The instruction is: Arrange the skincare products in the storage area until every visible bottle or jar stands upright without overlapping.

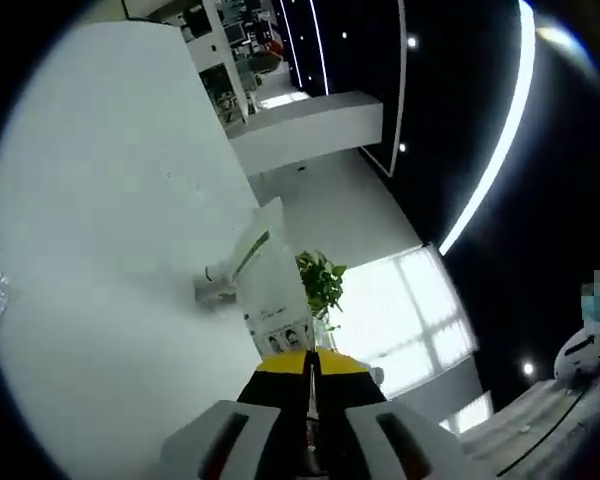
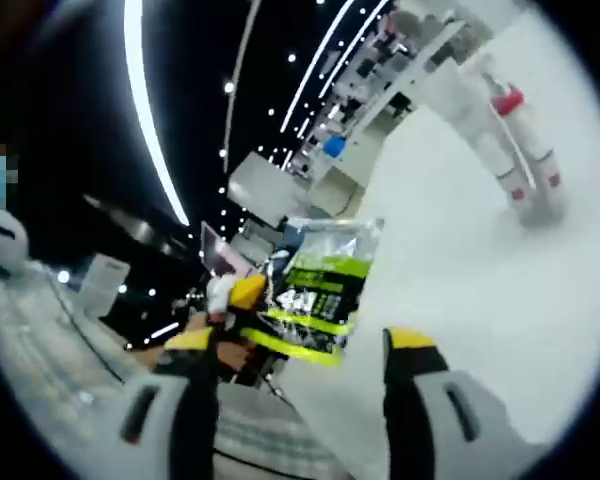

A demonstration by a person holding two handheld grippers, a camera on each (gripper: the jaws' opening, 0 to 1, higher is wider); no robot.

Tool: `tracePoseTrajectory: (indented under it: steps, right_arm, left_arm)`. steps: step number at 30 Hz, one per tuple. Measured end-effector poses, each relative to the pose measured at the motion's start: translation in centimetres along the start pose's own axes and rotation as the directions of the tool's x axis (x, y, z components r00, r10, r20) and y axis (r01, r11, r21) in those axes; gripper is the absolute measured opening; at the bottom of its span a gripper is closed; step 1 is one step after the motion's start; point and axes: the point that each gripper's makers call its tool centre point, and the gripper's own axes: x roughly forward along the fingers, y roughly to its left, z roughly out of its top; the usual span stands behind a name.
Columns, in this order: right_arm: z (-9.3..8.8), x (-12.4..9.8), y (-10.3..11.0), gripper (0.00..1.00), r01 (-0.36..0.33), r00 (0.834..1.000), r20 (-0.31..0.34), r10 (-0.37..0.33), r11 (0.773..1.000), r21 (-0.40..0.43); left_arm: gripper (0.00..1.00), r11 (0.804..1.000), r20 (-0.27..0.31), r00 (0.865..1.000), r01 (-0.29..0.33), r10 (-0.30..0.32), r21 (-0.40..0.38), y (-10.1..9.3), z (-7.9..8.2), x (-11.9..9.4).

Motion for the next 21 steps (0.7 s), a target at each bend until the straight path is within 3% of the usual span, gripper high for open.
tracePoseTrajectory:
  steps: [3,4,8,9,12,14,18,21]
  right_arm:
    - [0.1,0.2,1.4,0.65,-0.086,0.996,0.035,0.083,0.991,0.104]
    - [0.5,0.1,2.0,0.61,-0.142,0.989,0.072,0.131,0.976,0.166]
    - [2.4,-0.5,3.1,0.37,-0.269,0.954,0.196,0.225,0.934,0.237]
    - [2.4,-0.6,2.4,0.33,-0.239,0.962,0.195,0.193,0.939,0.249]
    - [3.2,-1.3,2.4,0.04,-0.248,0.955,0.218,0.202,0.945,0.211]
    - [3.4,-1.3,2.7,0.01,-0.247,0.955,0.219,0.2,0.945,0.215]
    - [3.4,-1.2,2.4,0.01,-0.214,0.96,0.226,0.167,0.957,0.198]
    - [3.5,-0.9,2.6,0.0,-0.207,0.957,0.242,0.16,0.96,0.187]
  left_arm:
    - [0.01,0.997,-0.051,0.996,0.071,-0.071,-0.005,-1.3,-0.8,0.3]
    - [0.01,0.996,-0.064,0.994,0.092,-0.093,-0.011,-1.7,-1.0,0.4]
    - [0.01,0.994,-0.12,0.987,0.11,-0.111,-0.015,-2.2,-2.6,0.9]
    - [0.01,0.992,-0.11,0.986,0.124,-0.125,-0.019,-2.5,-2.6,0.8]
    - [0.01,0.994,-0.112,0.988,0.105,-0.107,-0.019,-2.3,-2.6,0.6]
    - [0.02,0.999,-0.129,0.991,0.048,-0.044,0.027,-1.2,-3.0,0.5]
    - [0.04,0.998,-0.097,0.995,0.0,0.006,0.064,-0.5,-2.5,0.8]
    - [0.08,0.999,-0.11,0.994,0.006,-0.001,0.044,-0.5,-2.8,1.1]
